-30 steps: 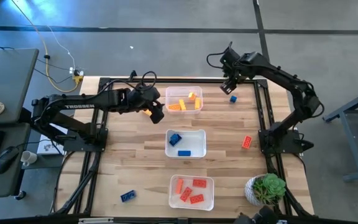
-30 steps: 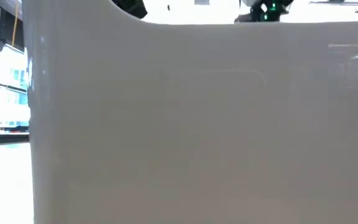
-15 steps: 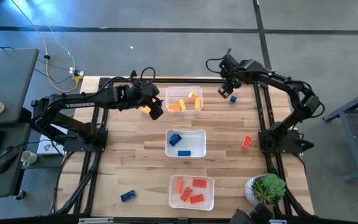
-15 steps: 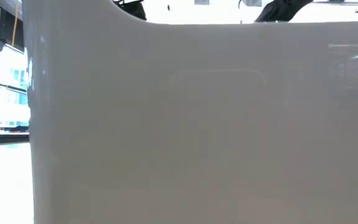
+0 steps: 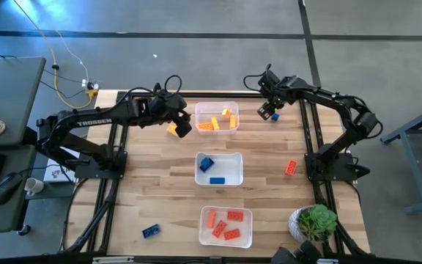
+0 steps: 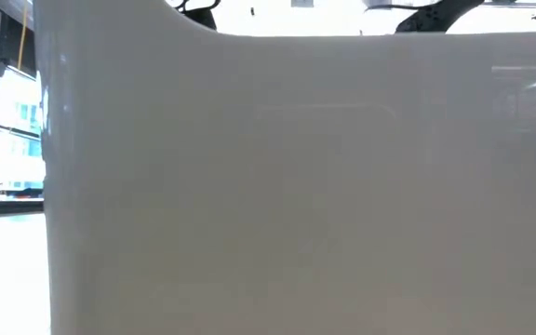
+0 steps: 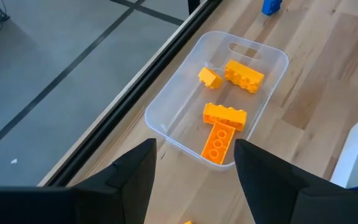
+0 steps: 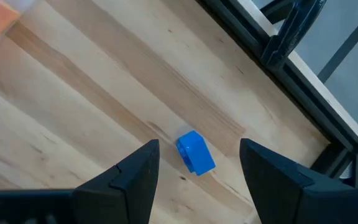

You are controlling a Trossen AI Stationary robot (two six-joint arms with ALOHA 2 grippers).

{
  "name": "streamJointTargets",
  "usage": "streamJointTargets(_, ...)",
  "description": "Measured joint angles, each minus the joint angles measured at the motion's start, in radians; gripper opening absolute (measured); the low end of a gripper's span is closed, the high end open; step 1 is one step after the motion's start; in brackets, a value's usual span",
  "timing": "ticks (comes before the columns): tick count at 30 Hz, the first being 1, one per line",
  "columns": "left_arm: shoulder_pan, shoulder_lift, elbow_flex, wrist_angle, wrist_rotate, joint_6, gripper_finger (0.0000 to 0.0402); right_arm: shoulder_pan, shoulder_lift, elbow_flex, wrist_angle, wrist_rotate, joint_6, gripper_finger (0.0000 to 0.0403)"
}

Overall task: Sort & place blocks by color
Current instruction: Put the blue game piece into the top white bin

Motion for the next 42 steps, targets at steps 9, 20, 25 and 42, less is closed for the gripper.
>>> streamJointTargets(9,0.005,0.0,0.0,0.0,0.0,0.018,0.0202,-0.041,0.001,-0.051,0.05,-0.027,-0.001,0.0211)
streamJointTargets(20,0.005,0.0,0.0,0.0,0.0,0.032,0.0202,-0.044,0.087,-0.071,0.069,-0.023,-0.01,0.0211)
streamJointTargets(25,0.005,0.0,0.0,0.0,0.0,0.044,0.0202,-0.045,0.129,-0.07,0.061,-0.006,-0.024,0.0211)
streamJointTargets(42,0.005,0.0,0.0,0.001,0.0,0.045,0.0202,-0.015,0.222,-0.068,0.056,0.074,-0.028,0.0211)
